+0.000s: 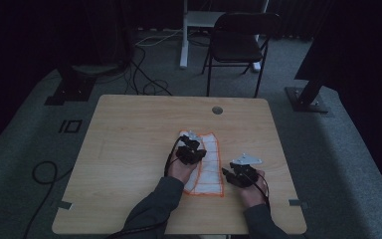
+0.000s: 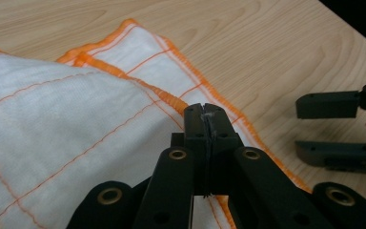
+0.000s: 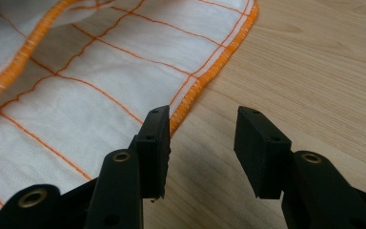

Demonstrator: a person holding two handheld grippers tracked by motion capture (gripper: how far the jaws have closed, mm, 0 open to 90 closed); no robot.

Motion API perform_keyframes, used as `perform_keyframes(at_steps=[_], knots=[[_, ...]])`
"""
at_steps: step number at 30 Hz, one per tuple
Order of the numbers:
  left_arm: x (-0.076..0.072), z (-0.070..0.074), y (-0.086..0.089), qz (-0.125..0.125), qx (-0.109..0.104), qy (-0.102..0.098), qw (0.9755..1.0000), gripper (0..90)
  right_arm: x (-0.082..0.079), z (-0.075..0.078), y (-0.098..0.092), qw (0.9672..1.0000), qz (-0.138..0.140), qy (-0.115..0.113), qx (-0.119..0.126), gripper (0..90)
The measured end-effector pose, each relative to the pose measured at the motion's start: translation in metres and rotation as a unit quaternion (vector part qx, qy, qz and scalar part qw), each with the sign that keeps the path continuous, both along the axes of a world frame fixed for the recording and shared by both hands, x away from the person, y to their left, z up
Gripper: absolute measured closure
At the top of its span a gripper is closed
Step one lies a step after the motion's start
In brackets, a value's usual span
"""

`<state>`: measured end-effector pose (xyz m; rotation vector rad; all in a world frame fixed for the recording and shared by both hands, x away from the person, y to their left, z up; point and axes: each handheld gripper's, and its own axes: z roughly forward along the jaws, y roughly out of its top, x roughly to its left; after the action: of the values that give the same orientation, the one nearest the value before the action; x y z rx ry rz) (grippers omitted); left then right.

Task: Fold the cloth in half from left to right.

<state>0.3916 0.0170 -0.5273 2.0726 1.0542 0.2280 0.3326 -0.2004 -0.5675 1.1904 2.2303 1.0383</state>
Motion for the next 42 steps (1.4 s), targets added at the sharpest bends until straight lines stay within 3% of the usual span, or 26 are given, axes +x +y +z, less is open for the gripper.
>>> perform_keyframes(at_steps=[8,19,24,30,35,42], knots=[[0.002,0.000,-0.010,-0.006,-0.002,0.000,1.0000,90.0,0.000,0.000,0.000,1.0000,0.000,0.000,0.000,55.9],[0.008,0.013,-0.032,-0.020,-0.022,-0.004,0.9996,90.0,-0.001,0.000,-0.001,1.0000,-0.003,0.000,0.003,55.9],[0.012,0.004,-0.038,-0.019,-0.017,0.004,0.9997,90.0,-0.002,0.001,-0.002,1.0000,-0.004,-0.001,0.005,55.9],[0.021,-0.018,-0.035,-0.010,-0.008,0.023,0.9996,90.0,-0.006,0.002,-0.001,1.0000,-0.001,-0.001,0.009,57.2],[0.022,-0.019,-0.032,-0.008,-0.004,0.021,0.9997,90.0,-0.013,0.005,0.005,0.9996,0.024,-0.001,0.014,64.5],[0.020,-0.014,-0.032,-0.009,-0.007,0.013,0.9999,90.0,-0.016,0.007,0.019,0.9981,0.056,-0.001,0.026,60.0]])
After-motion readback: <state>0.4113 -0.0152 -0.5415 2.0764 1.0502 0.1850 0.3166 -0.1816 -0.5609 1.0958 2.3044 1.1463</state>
